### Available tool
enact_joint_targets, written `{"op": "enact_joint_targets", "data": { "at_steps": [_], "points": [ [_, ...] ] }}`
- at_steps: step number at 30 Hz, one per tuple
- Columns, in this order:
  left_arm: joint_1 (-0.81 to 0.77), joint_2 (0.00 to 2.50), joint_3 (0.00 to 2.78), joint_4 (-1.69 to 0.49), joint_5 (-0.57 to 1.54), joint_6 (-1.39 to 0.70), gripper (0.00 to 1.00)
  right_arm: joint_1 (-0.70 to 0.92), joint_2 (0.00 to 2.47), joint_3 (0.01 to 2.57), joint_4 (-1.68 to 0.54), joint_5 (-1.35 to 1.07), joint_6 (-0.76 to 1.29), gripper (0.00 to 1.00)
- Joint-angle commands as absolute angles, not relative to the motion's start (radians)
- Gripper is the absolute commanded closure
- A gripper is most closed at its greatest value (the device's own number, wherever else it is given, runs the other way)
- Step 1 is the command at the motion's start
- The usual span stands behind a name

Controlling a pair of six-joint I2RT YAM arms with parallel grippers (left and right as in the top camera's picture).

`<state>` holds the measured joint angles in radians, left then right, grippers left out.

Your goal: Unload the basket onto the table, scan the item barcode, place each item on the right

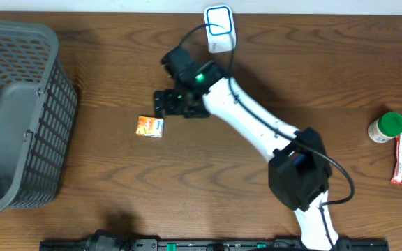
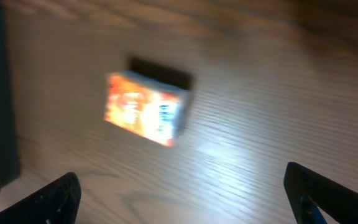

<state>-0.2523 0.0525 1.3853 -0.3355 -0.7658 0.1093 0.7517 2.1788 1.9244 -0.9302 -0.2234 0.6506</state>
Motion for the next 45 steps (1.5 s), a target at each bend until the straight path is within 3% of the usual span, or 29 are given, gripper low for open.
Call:
{"op": "enact_joint_targets", "data": {
  "at_steps": [1,20,31,45],
  "points": [
    [-0.252,0.045,1.385,-0.331,-0.772,0.127,0.02,0.787,2.22,1.923,-0.894,-0.184,0.693,0.01],
    [-0.252,0.045,1.385,-0.331,-0.772,0.127,0.02,0.863,2.375,1.925,-0.584,-0.084,0.756,0.01],
    [-0.252,0.045,1.385,-0.331,-0.772,0.127,0.02,0.938,2.384,1.924,-0.591,0.089,0.795,0.01],
    [-0.252,0.045,1.385,-0.331,-0.772,0.127,0.02,0.916,2.46,1.926,-0.603,0.062,0.868,0.01]
  ]
}}
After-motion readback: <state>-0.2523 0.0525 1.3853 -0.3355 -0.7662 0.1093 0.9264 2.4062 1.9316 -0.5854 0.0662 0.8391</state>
